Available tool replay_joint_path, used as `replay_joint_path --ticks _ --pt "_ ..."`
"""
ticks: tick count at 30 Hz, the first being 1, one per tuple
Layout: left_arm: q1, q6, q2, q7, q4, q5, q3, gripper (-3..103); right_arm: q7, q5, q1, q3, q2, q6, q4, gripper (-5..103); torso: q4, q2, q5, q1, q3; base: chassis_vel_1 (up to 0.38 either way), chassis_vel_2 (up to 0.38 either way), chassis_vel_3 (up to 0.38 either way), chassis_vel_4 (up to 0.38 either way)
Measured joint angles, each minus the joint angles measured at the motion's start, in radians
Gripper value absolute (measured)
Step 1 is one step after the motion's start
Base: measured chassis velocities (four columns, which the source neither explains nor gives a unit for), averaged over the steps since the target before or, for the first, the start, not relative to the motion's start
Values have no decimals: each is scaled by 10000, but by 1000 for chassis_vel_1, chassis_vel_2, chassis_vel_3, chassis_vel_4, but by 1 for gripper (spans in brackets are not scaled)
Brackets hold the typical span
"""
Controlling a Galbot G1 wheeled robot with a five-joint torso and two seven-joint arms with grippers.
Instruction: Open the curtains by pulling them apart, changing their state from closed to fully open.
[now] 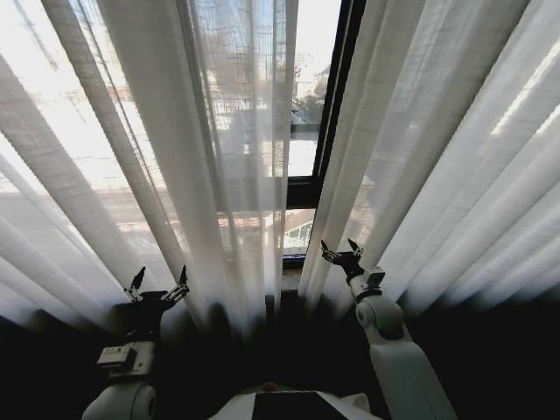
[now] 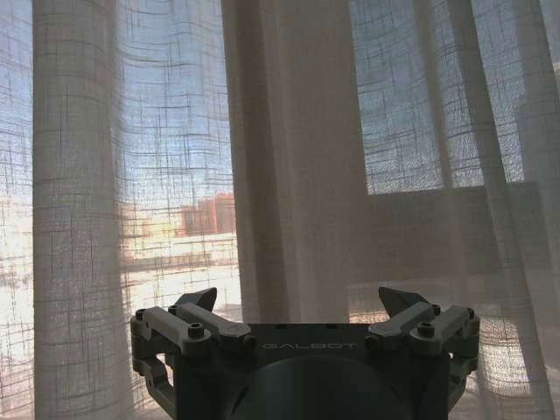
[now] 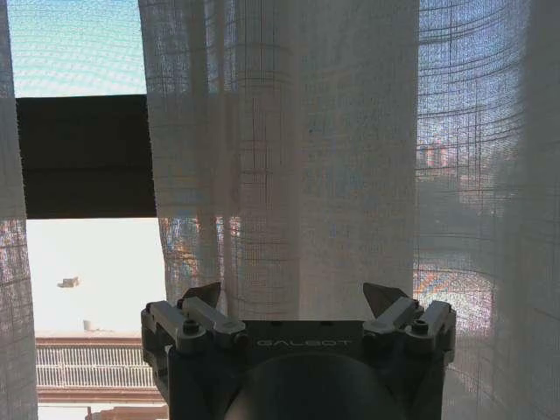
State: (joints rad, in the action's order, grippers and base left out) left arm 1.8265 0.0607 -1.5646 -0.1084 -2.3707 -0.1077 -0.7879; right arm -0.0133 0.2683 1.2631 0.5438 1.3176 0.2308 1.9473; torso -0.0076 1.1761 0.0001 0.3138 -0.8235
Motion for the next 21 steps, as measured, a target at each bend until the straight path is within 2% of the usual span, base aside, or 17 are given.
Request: replay_joint_path --ticks 2,4,7,10,12,13,16,19,21 --pt "17 38 -2 2 -3 -1 -15 100 -15 1 -5 -9 15 3 -16 83 -1 -1 2 1 -1 0 0 0 0" --pt "22 44 -2 3 -5 -1 -17 100 -26 0 0 -9 20 3 -16 83 -1 -1 2 1 -1 0 0 0 0" --pt "25 54 -11 6 -28 -3 -19 100 -63 -16 36 -6 30 3 -16 66 -1 0 2 0 0 0 0 0 0" --pt "28 55 -16 7 -37 -3 -19 100 -69 -20 52 -3 35 1 5 61 -1 0 1 0 0 0 0 0 0" --pt "34 62 -18 8 -45 -3 -19 100 -70 -23 83 1 40 -3 59 50 -1 0 0 0 -1 0 0 0 0" --pt "34 62 -18 8 -45 -3 -19 100 -70 -23 83 1 40 -3 59 50 -1 0 0 0 -1 0 0 0 0" --pt "41 100 -18 12 -51 -18 -33 100 -67 -28 141 14 41 -11 129 34 -1 -1 2 1 -1 0 0 0 0" --pt "52 120 -14 16 -51 -28 -37 100 -61 -29 177 23 41 -18 180 28 -1 0 2 0 -1 0 0 0 0" --pt "60 129 -13 19 -50 -33 -38 100 -48 -29 206 32 29 -23 233 18 0 0 0 0 -1 0 0 0 0"
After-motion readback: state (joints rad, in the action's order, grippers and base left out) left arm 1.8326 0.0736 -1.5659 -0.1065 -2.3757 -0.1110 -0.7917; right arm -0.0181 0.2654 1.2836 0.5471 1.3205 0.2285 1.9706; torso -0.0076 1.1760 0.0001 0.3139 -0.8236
